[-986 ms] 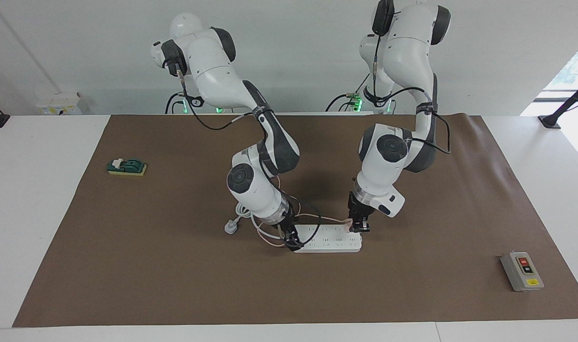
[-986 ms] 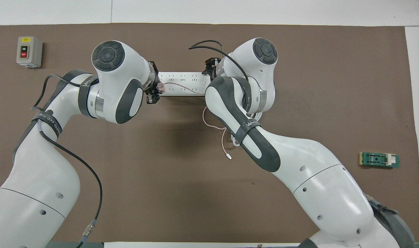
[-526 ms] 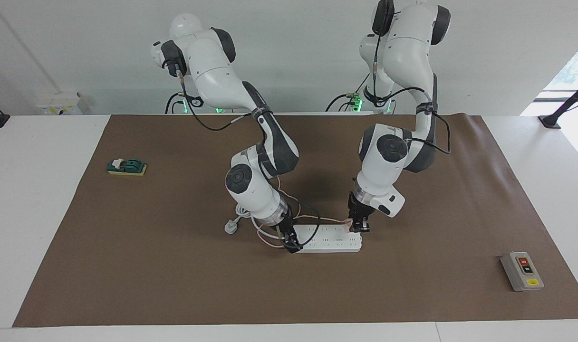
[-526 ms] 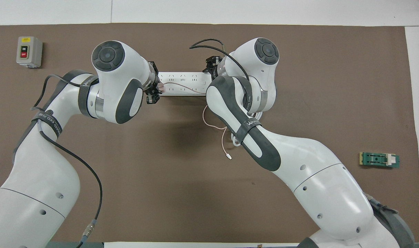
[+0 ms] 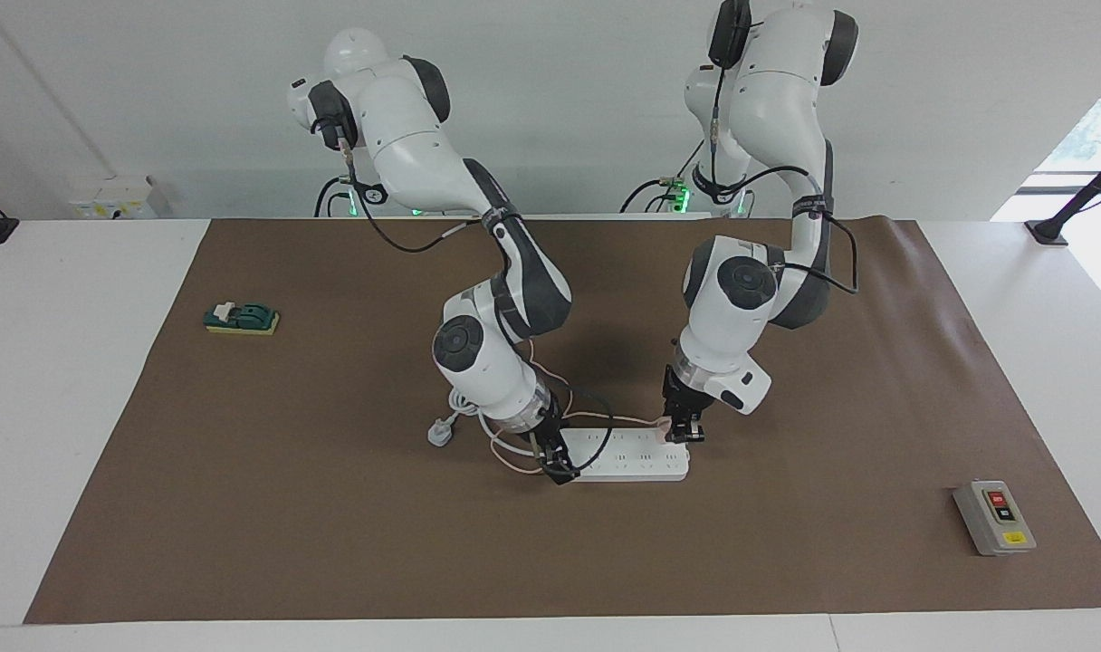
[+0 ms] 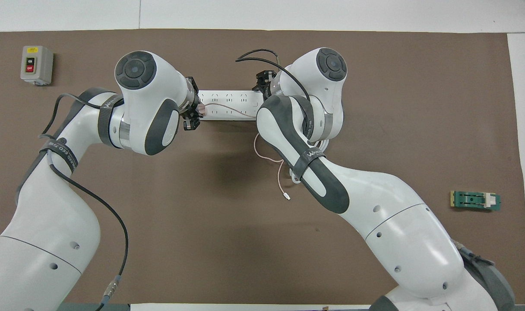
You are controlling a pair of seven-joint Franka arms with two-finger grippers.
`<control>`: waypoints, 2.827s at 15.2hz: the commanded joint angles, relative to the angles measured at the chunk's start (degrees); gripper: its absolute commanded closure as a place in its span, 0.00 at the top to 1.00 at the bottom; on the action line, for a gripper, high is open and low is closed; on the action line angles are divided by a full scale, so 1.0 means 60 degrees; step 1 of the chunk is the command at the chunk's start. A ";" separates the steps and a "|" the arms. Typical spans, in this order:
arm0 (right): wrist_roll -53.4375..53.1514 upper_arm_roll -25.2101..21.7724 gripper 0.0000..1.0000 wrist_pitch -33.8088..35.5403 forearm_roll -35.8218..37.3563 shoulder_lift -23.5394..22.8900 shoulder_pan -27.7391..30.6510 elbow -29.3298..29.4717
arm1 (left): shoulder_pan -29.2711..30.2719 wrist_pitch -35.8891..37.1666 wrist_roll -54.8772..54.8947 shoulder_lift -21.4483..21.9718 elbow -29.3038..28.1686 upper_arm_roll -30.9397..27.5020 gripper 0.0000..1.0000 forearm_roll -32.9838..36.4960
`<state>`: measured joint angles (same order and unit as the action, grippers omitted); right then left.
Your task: Unplug charger and place it aside
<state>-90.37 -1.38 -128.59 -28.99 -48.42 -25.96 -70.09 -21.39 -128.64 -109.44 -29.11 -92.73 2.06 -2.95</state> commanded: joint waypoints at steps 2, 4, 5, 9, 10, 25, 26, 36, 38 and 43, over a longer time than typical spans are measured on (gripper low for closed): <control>0.0193 0.0068 0.98 0.0309 -0.0119 -0.0294 0.0005 0.0255 | -0.0113 -0.0401 0.0031 -0.0085 -0.0292 -0.0109 0.00 0.0081; 0.0193 0.0068 0.98 0.0266 -0.0119 -0.0323 0.0005 0.0270 | -0.0113 -0.0402 0.0031 -0.0099 -0.0292 -0.0109 0.00 0.0081; 0.0193 0.0068 0.98 0.0251 -0.0119 -0.0323 0.0005 0.0270 | -0.0113 -0.0402 0.0031 -0.0099 -0.0292 -0.0109 0.00 0.0081; 0.0134 0.0068 0.98 0.0251 -0.0295 -0.0353 0.0034 0.0299 | -0.0113 -0.0402 0.0031 -0.0085 -0.0306 -0.0109 0.00 0.0081; 0.0120 0.0054 0.98 0.0280 -0.0295 -0.0353 0.0034 0.0299 | -0.0113 -0.0416 0.0031 -0.0099 -0.0306 -0.0109 0.00 0.0081; 0.0119 0.0039 0.96 0.0133 -0.0383 -0.0367 0.0063 0.0182 | -0.0113 -0.0431 0.0031 -0.0085 -0.0306 -0.0109 0.00 0.0081; 0.0119 0.0039 0.96 0.0119 -0.0383 -0.0367 0.0063 0.0182 | -0.0113 -0.0431 0.0031 -0.0085 -0.0306 -0.0109 0.00 0.0066; 0.0119 0.0024 0.93 0.0060 -0.0368 -0.0353 0.0019 0.0109 | -0.0040 0.0226 0.0177 -0.0085 0.0044 -0.0123 0.00 0.0211; 0.0119 0.0024 0.93 0.0046 -0.0368 -0.0353 0.0020 0.0109 | 0.0019 0.0637 0.0207 -0.0099 0.0293 -0.0109 0.00 0.0373; 0.0119 0.0024 0.94 0.0060 -0.0353 -0.0338 0.0020 0.0094 | 0.0209 0.1311 0.0587 0.0207 0.0499 -0.0138 0.00 0.0301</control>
<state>-90.47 -1.54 -128.67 -30.11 -49.68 -25.54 -69.43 -21.31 -125.88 -107.82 -29.53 -91.13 2.02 -2.08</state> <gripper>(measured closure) 0.062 0.982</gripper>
